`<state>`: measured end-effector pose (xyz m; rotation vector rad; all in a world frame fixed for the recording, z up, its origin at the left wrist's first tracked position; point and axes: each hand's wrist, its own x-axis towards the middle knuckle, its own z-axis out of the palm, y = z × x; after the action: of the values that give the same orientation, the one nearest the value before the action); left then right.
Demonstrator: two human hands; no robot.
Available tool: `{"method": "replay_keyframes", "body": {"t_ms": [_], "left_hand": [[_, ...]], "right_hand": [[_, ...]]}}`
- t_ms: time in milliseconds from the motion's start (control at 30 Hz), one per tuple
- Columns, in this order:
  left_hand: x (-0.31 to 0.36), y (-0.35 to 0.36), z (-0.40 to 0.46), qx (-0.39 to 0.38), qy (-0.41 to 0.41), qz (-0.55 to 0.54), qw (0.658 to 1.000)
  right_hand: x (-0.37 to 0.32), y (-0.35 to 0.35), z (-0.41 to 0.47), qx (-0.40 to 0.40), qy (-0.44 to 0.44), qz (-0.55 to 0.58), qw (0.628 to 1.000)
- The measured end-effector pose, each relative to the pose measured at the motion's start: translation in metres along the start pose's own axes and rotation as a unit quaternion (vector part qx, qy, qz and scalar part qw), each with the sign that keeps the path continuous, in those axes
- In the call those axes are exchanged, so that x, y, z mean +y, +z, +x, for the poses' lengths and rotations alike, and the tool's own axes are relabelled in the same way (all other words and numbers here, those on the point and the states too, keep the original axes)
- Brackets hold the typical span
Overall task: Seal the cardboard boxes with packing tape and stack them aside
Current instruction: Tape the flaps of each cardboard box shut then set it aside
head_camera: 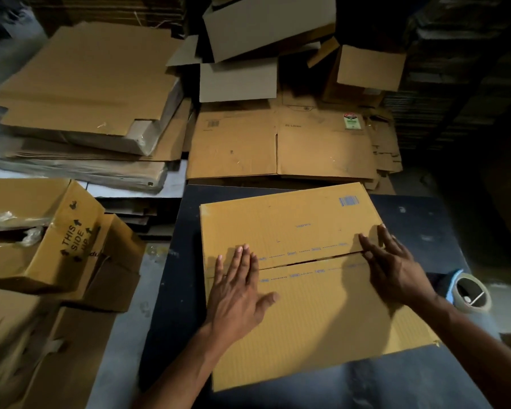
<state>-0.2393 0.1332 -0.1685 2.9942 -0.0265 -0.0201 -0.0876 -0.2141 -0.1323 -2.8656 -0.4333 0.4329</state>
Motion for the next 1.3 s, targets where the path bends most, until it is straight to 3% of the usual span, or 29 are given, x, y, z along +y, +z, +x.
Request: {"method": "replay_keyframes", "body": {"t_ms": [167,300,400,467,567,667,800,933,1067,1200,1300], "left_hand": [[0.089,-0.007,0.041,-0.105,0.069,0.001,0.992],[0.16,0.004,0.085,-0.101,0.096,0.016,0.99],[0.192,0.018,0.108,-0.084,0.08,0.001,0.993],[0.201,0.024,0.112,-0.089,0.075,-0.008,0.993],[0.209,0.029,0.118,-0.069,0.068,-0.011,0.995],[0.216,0.031,0.123,-0.041,0.03,-0.039,0.998],[0.231,0.031,0.123,-0.024,-0.011,-0.048,0.999],[0.257,0.031,0.123,-0.02,-0.041,-0.042,0.998],[0.293,0.025,0.129,-0.056,-0.05,-0.034,0.997],[0.34,0.029,0.151,-0.085,-0.031,-0.036,0.995],[0.369,0.033,0.163,-0.115,0.017,-0.036,0.993]], "right_hand": [[0.005,0.011,-0.016,0.057,-0.003,0.04,0.998],[0.024,0.018,-0.015,0.074,-0.058,0.068,0.993],[0.062,0.001,-0.013,0.095,-0.106,0.179,0.973],[0.108,-0.015,-0.01,0.104,-0.07,0.168,0.978],[0.186,-0.041,0.003,-0.014,-0.004,0.003,1.0],[0.245,-0.049,0.021,-0.178,-0.043,-0.152,0.971],[0.274,-0.031,0.031,-0.221,-0.081,-0.17,0.957],[0.286,-0.023,0.031,-0.178,-0.09,-0.163,0.966],[0.301,-0.044,0.022,-0.121,-0.04,-0.1,0.987],[0.305,-0.097,0.005,0.028,0.001,0.038,0.999],[0.29,-0.134,-0.006,0.074,0.05,0.172,0.981]]}}
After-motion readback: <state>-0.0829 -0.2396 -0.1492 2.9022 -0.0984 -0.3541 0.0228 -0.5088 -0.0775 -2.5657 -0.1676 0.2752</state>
